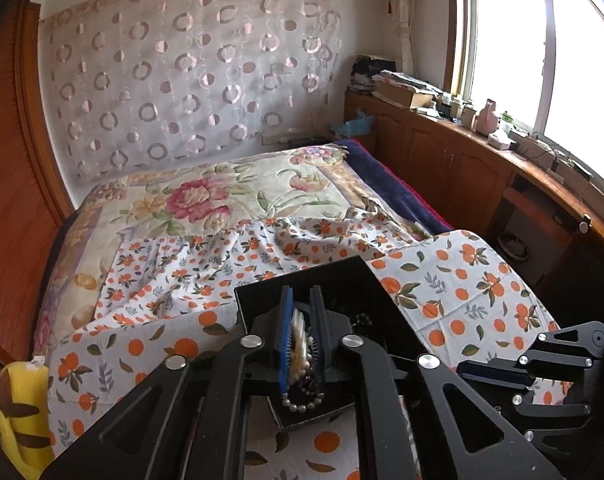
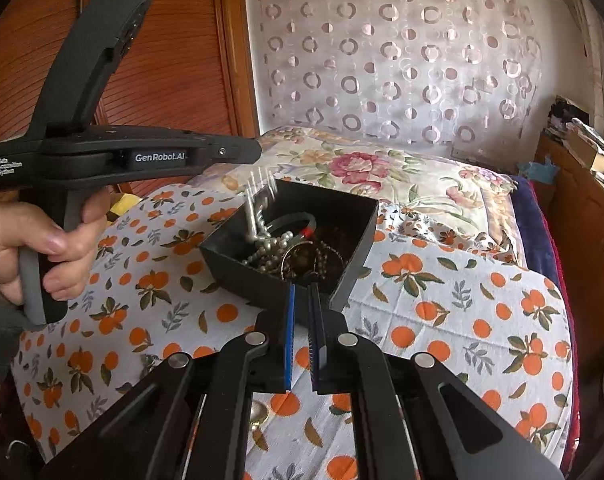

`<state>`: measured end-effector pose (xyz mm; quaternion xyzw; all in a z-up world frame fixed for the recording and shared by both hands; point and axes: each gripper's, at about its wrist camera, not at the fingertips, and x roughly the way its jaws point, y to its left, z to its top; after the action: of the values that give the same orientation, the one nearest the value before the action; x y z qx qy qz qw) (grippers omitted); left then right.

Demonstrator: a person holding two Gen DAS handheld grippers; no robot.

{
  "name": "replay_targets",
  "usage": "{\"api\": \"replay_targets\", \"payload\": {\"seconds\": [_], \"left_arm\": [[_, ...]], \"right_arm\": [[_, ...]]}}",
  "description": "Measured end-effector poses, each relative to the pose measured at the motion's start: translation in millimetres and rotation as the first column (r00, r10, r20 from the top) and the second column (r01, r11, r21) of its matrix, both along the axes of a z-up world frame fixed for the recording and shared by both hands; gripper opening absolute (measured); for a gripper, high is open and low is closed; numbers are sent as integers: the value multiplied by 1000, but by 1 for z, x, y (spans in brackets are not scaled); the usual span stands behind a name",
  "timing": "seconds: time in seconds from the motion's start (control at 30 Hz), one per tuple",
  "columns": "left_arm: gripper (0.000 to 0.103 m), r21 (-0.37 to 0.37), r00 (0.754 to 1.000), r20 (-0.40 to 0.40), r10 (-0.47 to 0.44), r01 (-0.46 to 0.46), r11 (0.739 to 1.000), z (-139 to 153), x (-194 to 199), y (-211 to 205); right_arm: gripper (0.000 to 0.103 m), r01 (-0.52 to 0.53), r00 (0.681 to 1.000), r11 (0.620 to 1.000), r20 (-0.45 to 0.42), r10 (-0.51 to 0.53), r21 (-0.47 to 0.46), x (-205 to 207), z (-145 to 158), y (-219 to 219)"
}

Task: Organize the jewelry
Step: 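Carry the pearl necklace into the black box and open the left gripper, then lower the left gripper onto the green pendant on red cord and close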

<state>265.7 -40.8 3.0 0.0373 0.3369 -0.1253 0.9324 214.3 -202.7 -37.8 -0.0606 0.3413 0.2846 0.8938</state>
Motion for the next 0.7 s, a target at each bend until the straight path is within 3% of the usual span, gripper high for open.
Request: {"api": "replay_targets", "payload": {"seconds": [0.03,0.07,0.17,0.3,0.7], "left_arm": [[25,-4,1000,2,-2,2,1000,0,0,0],[38,-10,1000,6,-6,6,1000,0,-2,0],[42,-2,1000,11,-5,5,1000,-4,-12,1],[57,20,1000,18,-8,7,1000,-13,-37,3],[59,44,996,-85,8,-4,999,-53,-105,31]], "right_arm": [[7,1,1000,1000,-2,-1,1,-1,0,-1],[7,2,1000,1000,-4,-2,0,-2,-1,-3],[7,4,1000,1000,-9,-4,-4,-7,-3,-8],[7,5,1000,1000,-27,-6,-18,-14,-11,-13],[7,-36,995,999,-93,33,-38,-40,-37,-3]]}}
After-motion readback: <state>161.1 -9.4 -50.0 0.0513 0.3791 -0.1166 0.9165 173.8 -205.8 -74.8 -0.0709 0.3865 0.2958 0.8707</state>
